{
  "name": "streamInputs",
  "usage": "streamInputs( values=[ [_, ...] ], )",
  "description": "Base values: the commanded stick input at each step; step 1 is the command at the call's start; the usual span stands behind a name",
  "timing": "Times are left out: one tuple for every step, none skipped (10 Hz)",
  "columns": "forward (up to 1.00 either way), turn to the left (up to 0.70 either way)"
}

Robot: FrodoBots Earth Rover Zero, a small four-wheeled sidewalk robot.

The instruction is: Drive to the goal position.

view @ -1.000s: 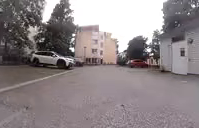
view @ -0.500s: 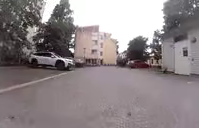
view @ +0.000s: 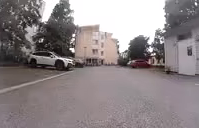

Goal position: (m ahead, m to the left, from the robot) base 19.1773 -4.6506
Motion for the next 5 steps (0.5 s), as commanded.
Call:
streamInputs(
  values=[
    [0.60,0.00],
    [0.60,0.00],
    [0.60,0.00],
    [0.60,0.00],
    [0.60,0.00]
  ],
)
